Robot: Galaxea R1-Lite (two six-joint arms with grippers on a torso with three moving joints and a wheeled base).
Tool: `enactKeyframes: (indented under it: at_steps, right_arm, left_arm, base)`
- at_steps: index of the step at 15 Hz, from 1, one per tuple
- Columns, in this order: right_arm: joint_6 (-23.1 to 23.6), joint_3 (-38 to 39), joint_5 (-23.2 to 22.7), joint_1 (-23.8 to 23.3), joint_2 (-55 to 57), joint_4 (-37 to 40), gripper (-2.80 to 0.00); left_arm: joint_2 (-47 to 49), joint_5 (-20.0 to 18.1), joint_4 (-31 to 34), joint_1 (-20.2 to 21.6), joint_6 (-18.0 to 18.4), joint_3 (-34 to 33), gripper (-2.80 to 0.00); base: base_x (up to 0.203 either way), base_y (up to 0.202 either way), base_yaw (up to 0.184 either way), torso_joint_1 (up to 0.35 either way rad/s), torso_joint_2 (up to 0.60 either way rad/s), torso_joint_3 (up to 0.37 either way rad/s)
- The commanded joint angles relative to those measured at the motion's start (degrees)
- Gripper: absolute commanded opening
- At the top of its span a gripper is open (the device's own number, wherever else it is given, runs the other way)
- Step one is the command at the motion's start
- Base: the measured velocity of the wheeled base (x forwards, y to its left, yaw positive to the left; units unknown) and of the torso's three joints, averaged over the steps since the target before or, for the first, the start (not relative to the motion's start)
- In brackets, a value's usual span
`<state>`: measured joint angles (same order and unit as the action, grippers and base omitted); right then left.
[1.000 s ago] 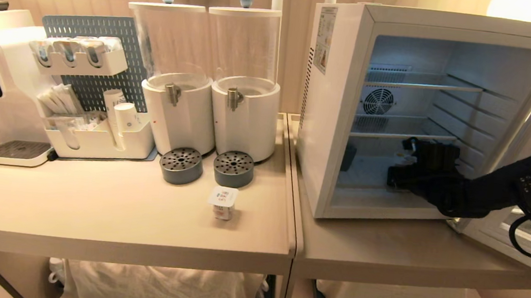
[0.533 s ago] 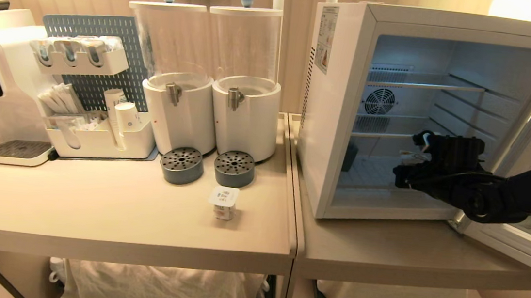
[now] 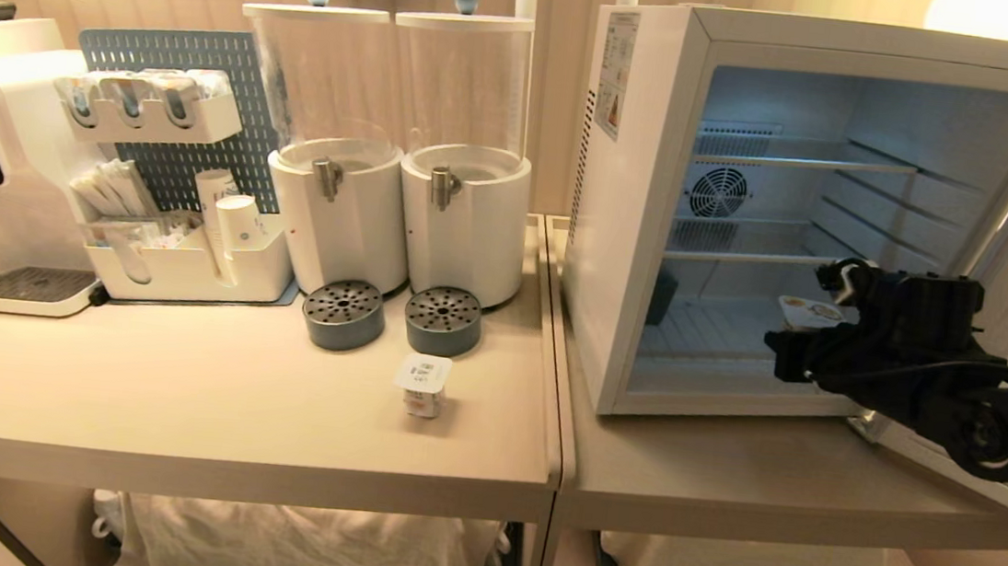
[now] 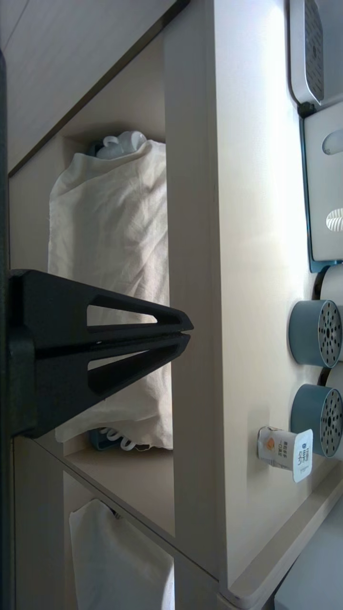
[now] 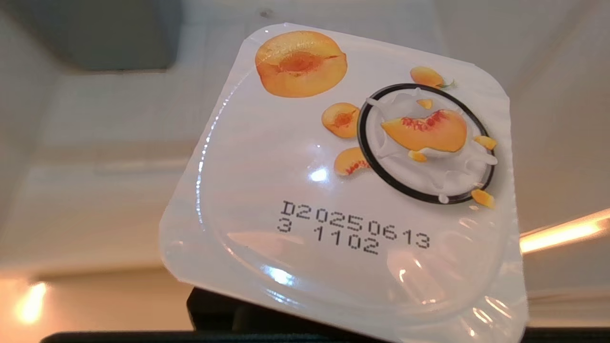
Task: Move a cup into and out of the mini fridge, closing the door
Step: Place the yoghurt on the freezer, then place the yoghurt on the table
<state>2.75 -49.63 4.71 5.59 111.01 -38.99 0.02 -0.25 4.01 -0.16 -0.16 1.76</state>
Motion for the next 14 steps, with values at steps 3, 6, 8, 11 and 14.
enactKeyframes:
  at_steps: [3, 6, 8, 11, 14]
  right_arm:
    - [0.0, 14.5, 0.1, 1.9, -9.2, -13.8, -2.8]
    - [-0.2, 22.0, 0.2, 3.7, -20.2, -15.3, -2.8]
    - [-0.2, 25.4, 0.6, 5.4, -30.0, -12.4, -2.8]
    - [-0.4, 27.5, 4.0, 7.7, -48.2, -1.1, -2.8]
    - [0.2, 25.7, 12.2, 9.8, -67.9, 18.9, -2.8]
  left_arm:
    - [0.0, -0.1, 0.1, 0.0, 0.1, 0.1, -2.8]
    - [0.0, 0.0, 0.0, 0.0, 0.0, 0.0, -2.8]
    - [0.0, 0.0, 0.0, 0.0, 0.0, 0.0, -2.8]
    - [0.0, 0.0, 0.0, 0.0, 0.0, 0.0, -2.8]
    - [0.0, 0.0, 0.0, 0.0, -0.2, 0.0, -2.8]
  base:
    - [0.0, 0.0, 0.0, 0.0, 0.0, 0.0]
    - [0.0, 0.0, 0.0, 0.0, 0.0, 0.0]
    - [0.0, 0.0, 0.0, 0.0, 0.0, 0.0]
    - [0.0, 0.0, 0.0, 0.0, 0.0, 0.0]
    - [0.0, 0.0, 0.0, 0.0, 0.0, 0.0]
